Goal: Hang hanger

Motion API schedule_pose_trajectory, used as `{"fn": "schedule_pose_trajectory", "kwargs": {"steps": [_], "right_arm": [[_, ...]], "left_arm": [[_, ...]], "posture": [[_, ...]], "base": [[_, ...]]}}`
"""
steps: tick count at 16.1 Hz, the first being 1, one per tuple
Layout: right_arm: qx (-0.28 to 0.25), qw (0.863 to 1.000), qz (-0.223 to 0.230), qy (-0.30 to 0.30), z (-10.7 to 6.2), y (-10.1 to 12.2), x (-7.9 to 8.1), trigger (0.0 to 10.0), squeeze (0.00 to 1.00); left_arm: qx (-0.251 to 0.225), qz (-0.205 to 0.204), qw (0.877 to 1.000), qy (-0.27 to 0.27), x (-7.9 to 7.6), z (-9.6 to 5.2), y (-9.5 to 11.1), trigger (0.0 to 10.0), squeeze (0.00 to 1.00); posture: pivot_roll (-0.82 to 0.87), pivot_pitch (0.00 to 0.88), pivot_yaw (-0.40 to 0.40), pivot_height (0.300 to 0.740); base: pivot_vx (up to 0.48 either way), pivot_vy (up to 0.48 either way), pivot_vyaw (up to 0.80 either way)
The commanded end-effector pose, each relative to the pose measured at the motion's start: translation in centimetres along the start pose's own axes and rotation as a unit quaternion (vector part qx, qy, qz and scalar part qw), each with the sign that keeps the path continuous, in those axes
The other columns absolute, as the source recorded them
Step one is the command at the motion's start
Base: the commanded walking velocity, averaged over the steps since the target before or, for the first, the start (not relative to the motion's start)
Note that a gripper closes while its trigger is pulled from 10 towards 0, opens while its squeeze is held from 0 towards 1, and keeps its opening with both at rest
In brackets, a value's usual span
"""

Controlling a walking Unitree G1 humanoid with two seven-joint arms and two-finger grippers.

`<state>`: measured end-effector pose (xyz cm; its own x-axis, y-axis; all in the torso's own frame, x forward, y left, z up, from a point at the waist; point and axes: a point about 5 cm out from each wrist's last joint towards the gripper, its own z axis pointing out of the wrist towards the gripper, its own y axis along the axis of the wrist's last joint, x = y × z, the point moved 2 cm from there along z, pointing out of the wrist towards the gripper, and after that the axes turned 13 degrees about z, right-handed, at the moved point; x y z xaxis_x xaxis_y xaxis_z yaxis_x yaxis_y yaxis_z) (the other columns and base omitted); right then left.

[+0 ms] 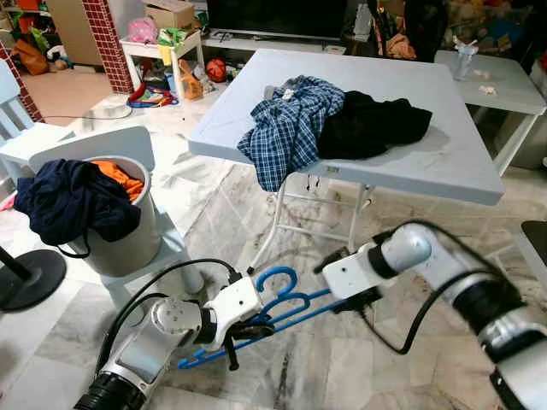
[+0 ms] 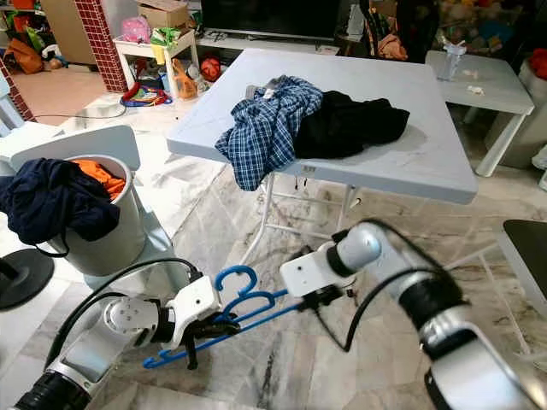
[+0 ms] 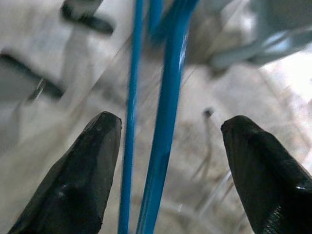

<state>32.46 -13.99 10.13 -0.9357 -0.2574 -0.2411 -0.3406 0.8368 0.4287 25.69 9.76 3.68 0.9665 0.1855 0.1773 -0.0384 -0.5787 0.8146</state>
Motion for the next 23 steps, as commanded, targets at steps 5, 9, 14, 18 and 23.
{"fn": "schedule_pose_trajectory", "kwargs": {"steps": [5,9,14,18,23], "right_arm": [[0.09,0.995,-0.009,0.032,-0.8,-1.9,-0.3,0.0,0.0],[0.079,0.996,-0.002,0.046,-0.4,-1.5,-0.1,0.0,0.0],[0.054,0.996,0.012,0.064,-0.2,-0.9,0.4,0.0,0.0],[0.051,0.996,0.019,0.066,0.4,-1.1,1.0,0.0,0.0],[0.035,0.996,0.033,0.07,1.5,-0.6,1.6,0.0,0.0]], "left_arm": [[0.012,0.021,1.0,-0.004,0.0,0.2,-0.3,10.0,0.0],[0.013,0.025,1.0,0.0,0.2,0.3,-0.3,10.0,0.0],[0.017,0.029,0.999,0.009,0.3,0.7,-0.4,10.0,0.0],[0.016,0.031,0.999,0.013,0.4,0.9,-0.4,10.0,0.0],[0.011,0.035,0.999,0.019,0.6,1.3,-0.1,10.0,0.0]], "posture": [[-0.08,0.0,-0.003,0.74],[-0.09,0.0,-0.003,0.74],[-0.09,0.0,-0.01,0.74],[-0.09,0.0,-0.012,0.74],[-0.09,0.0,-0.018,0.74]], "base": [[0.0,0.0,0.0],[0.0,0.0,0.0],[0.0,0.0,0.0],[0.0,0.0,0.0],[0.0,0.0,0.0]]}}
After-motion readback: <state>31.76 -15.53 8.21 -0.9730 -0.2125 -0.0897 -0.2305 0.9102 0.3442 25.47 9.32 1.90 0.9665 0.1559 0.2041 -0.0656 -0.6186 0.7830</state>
